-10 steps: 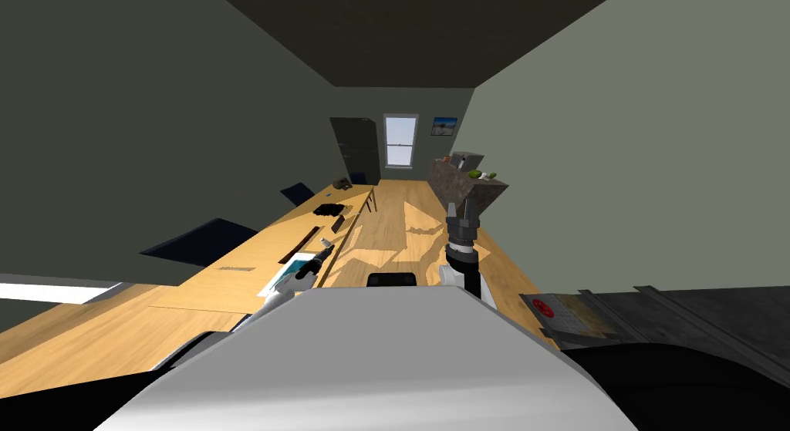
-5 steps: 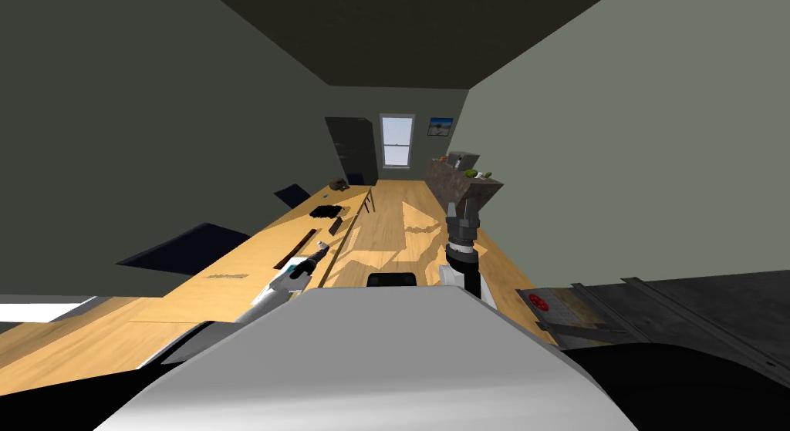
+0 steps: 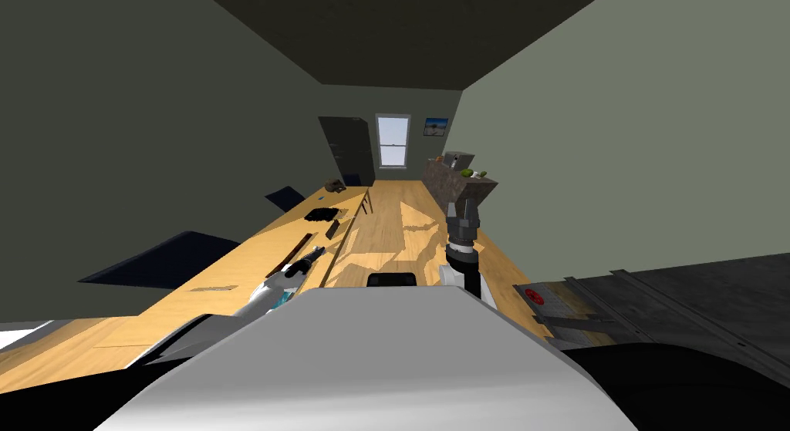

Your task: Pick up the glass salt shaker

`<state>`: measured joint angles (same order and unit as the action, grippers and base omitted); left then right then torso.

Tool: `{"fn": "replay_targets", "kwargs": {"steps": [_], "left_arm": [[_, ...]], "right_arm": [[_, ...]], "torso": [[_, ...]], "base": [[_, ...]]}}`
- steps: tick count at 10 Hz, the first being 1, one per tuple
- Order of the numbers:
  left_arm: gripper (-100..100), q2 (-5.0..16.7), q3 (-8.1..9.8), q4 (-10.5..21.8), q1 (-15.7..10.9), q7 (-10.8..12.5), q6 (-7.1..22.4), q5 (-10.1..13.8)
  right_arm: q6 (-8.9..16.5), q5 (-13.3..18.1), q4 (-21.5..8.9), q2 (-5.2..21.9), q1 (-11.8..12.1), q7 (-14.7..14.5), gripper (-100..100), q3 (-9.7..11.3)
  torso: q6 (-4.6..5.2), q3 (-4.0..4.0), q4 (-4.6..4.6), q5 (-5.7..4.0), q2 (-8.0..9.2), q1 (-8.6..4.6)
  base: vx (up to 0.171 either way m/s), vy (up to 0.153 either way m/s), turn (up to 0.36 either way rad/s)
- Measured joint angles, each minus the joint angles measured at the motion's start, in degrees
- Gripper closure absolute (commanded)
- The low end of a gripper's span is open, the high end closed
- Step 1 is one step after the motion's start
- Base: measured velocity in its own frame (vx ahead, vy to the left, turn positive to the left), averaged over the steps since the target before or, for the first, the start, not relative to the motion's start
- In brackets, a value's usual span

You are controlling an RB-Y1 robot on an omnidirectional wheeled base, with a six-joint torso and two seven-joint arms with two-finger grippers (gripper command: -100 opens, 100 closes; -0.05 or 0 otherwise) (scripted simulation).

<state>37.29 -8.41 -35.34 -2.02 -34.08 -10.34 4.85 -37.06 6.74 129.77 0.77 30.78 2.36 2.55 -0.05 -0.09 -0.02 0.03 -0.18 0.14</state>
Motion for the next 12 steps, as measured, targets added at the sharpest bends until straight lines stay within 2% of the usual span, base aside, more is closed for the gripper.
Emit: {"fn": "replay_targets", "kwargs": {"steps": [1,2,4,5,6,9,12], "left_arm": [[0,0.04,-0.01,0.08,-0.05,-0.06,-0.03,0.0],[-100,0.04,-0.01,0.07,-0.04,-0.06,-0.03,0.0],[-100,-3.67,3.61,-4.61,1.32,-3.06,2.9,-2.22],[-100,-5.51,4.84,-5.62,0.94,-4.42,4.04,-3.59],[-100,-7.11,5.77,-5.01,-0.61,-5.56,4.69,-4.93],[-100,-10.42,8.03,-9.38,0.67,-7.51,7.45,-6.61],[-100,-15.43,12.03,-13.72,0.79,-11.15,11.13,-9.84]], "right_arm": [[0.0,0.0,0.0,0.0,0.0,0.0,0,0.0],[0.0,0.0,0.0,0.0,0.0,0.0,0,0.0],[0.0,0.0,0.0,0.01,-0.01,0.0,0,-0.01],[0.0,0.0,0.0,0.01,-0.01,0.0,0,-0.01],[0.0,0.0,0.0,0.01,-0.01,0.0,0,-0.01],[0.0,0.0,0.0,0.0,0.0,0.0,0,0.0],[0.0,0.0,0.0,0.0,-0.01,0.0,0,0.0]], "torso": [[0.0,0.03,0.01,0.0,0.06,-0.06],[0.0,0.06,0.02,-0.02,0.11,-0.09],[0.0,0.11,0.04,0.06,0.2,0.25],[-0.01,0.11,0.04,0.08,0.19,0.37],[-0.01,0.13,0.05,0.09,0.23,0.4],[-0.01,0.07,0.03,0.02,0.13,0.07],[-0.01,0.1,0.04,0.05,0.19,0.18]], "base": [[0.0,0.0,0.0],[-0.007,0.058,0.058],[-0.016,0.126,0.064],[-0.032,0.141,0.072],[-0.009,0.092,0.011],[0.01,0.063,0.041],[-0.008,0.096,0.041]]}}
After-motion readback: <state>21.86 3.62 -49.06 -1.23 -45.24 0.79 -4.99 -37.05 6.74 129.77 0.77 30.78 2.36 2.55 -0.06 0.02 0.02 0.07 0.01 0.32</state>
